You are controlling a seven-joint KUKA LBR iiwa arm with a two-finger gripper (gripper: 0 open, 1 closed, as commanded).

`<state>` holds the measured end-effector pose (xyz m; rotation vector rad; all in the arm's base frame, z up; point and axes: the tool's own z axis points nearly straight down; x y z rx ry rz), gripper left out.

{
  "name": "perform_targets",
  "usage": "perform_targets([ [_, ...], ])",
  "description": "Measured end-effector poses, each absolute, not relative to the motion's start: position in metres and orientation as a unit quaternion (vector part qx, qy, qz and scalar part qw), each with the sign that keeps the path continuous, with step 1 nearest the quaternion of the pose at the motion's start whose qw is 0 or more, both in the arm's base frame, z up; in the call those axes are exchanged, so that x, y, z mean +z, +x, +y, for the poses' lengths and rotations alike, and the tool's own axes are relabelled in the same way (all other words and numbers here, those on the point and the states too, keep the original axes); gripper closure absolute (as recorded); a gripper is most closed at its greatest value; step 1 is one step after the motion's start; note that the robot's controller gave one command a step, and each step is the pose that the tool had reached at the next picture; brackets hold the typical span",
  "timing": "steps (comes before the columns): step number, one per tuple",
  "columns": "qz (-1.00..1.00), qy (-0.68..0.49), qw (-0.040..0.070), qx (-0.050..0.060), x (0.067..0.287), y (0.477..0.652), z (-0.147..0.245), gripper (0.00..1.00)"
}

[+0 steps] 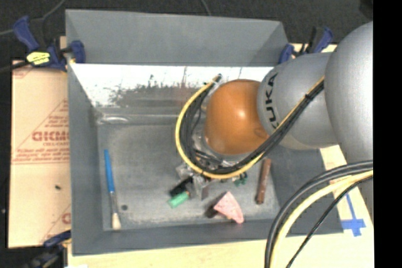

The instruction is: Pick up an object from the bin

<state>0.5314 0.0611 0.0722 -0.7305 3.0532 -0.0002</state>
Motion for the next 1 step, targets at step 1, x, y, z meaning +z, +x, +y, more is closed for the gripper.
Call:
perform_targets([
  [1, 0.973, -0.233, 0.001, 0.000, 0.0722, 0.5314, 0.0611, 1.00],
])
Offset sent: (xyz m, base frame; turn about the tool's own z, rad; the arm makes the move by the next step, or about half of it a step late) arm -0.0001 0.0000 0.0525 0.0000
